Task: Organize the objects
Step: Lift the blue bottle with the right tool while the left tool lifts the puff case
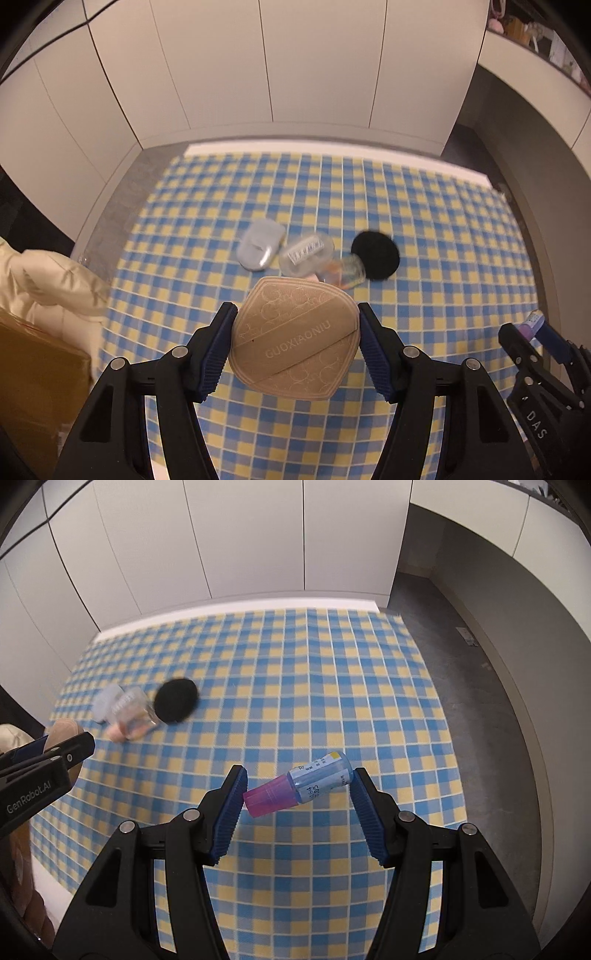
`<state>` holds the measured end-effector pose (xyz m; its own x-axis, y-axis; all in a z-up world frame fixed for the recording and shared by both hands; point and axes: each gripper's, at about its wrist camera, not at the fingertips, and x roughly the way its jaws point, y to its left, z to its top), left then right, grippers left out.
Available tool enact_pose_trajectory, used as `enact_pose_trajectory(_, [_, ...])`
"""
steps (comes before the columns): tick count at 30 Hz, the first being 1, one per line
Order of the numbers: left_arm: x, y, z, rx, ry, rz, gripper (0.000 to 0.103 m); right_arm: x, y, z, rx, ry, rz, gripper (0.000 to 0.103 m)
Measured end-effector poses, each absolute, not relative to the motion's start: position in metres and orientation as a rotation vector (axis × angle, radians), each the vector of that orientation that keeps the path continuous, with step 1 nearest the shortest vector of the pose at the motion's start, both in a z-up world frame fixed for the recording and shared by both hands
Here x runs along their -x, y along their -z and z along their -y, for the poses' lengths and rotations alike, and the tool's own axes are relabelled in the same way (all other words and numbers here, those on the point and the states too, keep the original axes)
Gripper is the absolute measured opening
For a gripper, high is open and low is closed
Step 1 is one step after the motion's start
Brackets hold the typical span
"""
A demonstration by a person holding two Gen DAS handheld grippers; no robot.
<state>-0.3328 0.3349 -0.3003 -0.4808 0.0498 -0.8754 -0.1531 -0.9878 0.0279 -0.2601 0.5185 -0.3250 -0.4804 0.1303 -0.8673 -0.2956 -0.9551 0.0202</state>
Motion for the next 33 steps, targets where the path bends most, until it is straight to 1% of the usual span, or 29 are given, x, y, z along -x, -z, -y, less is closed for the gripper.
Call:
enact_pose_trajectory(18, [0.303, 0.178, -0.307, 1.382, -2.675, -0.169, 0.065, 0.238, 0.204, -0.504, 1.334, -2.526, -0.241, 0.060])
enact_pose_trajectory(33, [0.279, 0.089, -0.277, 1.321, -2.706, -0.087, 0.065, 0.222, 0.093, -0.469, 1.218, -2.612, -0.176, 0.060])
